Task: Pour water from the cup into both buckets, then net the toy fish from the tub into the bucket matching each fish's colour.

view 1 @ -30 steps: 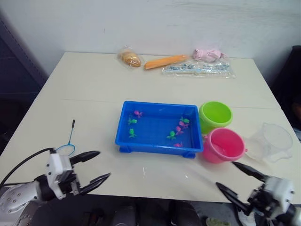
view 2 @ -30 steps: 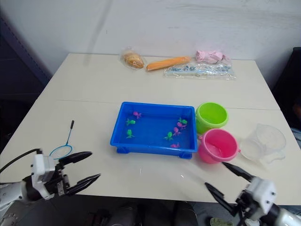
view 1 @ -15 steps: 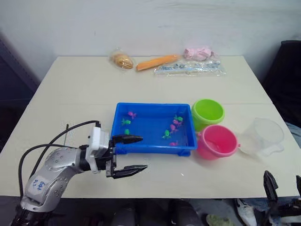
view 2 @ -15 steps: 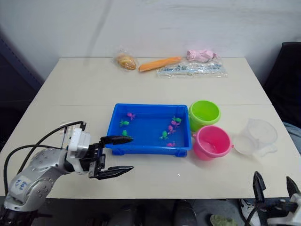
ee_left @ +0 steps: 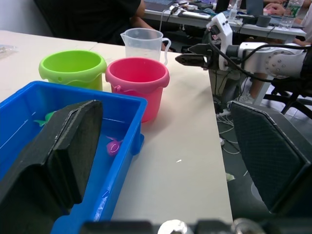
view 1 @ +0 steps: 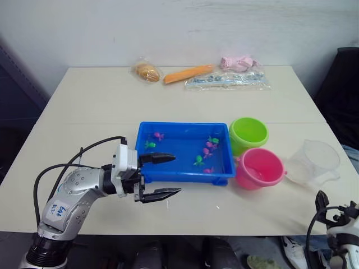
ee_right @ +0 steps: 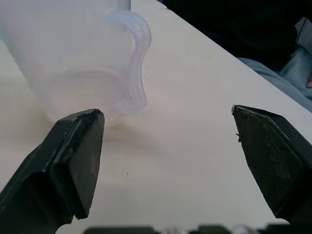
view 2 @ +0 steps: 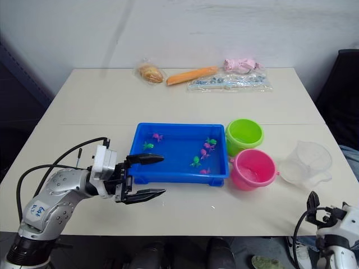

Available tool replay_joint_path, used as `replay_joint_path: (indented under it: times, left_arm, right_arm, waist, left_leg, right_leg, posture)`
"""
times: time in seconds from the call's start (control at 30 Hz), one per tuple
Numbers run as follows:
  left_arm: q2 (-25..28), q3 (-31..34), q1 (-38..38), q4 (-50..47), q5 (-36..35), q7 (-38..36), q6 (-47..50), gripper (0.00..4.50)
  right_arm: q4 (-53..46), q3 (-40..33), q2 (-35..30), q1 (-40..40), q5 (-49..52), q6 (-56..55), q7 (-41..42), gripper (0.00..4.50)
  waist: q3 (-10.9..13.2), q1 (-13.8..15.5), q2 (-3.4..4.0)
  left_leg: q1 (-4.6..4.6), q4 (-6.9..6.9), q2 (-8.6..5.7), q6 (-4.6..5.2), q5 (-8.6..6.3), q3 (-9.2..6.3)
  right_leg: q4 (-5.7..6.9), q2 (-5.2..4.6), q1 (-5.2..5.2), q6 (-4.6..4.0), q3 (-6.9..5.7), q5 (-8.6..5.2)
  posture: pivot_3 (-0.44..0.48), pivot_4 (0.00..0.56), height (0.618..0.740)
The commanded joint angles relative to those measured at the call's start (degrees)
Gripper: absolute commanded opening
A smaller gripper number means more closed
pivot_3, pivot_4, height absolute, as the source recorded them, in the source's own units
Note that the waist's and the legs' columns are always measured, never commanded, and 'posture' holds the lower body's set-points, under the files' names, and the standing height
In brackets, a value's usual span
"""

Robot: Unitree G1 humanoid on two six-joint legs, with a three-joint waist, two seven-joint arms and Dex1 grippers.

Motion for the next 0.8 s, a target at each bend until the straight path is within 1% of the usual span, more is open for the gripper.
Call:
replay_joint_path:
  times: [0.03, 0.27, 0.47, 0.53, 0.8]
  left_arm:
    - [-0.32, 0.04, -0.10, -1.61, 0.56, 0.01, -0.93, 4.45]
    - [-0.63, 0.38, 0.08, -1.82, 1.17, 0.22, -0.88, 4.45]
    - [0.11, 0.01, 0.26, -2.60, 0.42, -0.65, 0.27, 4.45]
    - [0.34, 0.32, -0.36, -2.15, 0.34, -1.02, 0.44, 4.45]
    - [0.25, 0.71, -1.14, -1.52, 0.76, -1.05, 0.27, 4.45]
  right_arm:
    - [3.06, -1.97, -2.26, -2.56, -0.55, -1.21, -0.88, 4.50]
    - [8.46, -1.85, -4.44, -6.37, -1.16, -2.32, -0.67, 4.50]
    - [12.69, -2.57, -5.98, -9.86, -2.12, -1.89, -3.70, 4.50]
    - [14.27, -2.43, -6.40, -11.18, -1.78, -2.15, -3.47, 4.50]
    - [15.64, -2.13, -6.40, -13.09, -0.77, -2.43, -2.67, 4.50]
  waist:
    - [0.00, 0.01, 0.00]
    - [0.00, 0.00, 0.00]
    - [0.00, -0.05, 0.00]
    - [0.00, -0.05, 0.00]
    - [0.00, 0.00, 0.00]
  left_leg:
    - [0.00, 0.00, -0.01, 0.01, 0.00, 0.01]
    - [0.00, 0.00, 0.00, 0.01, 0.03, 0.00]
    - [0.01, 0.01, 0.00, 0.03, 0.04, 0.04]
    - [0.00, 0.00, 0.00, 0.02, 0.05, 0.04]
    - [-0.01, 0.01, 0.00, 0.03, 0.09, 0.04]
  right_leg:
    - [0.00, 0.00, 0.00, 0.01, 0.01, 0.00]
    - [0.00, 0.00, 0.00, 0.01, 0.00, 0.00]
    - [0.00, -0.01, 0.00, 0.03, 0.02, 0.01]
    - [0.00, -0.01, 0.00, 0.03, 0.02, 0.01]
    - [-0.01, -0.01, 0.00, 0.03, 0.02, 0.02]
  posture:
    - [0.000, 0.150, 0.740]
    - [0.000, 0.150, 0.740]
    - [0.000, 0.150, 0.740]
    - [0.000, 0.150, 0.740]
    - [0.000, 0.150, 0.740]
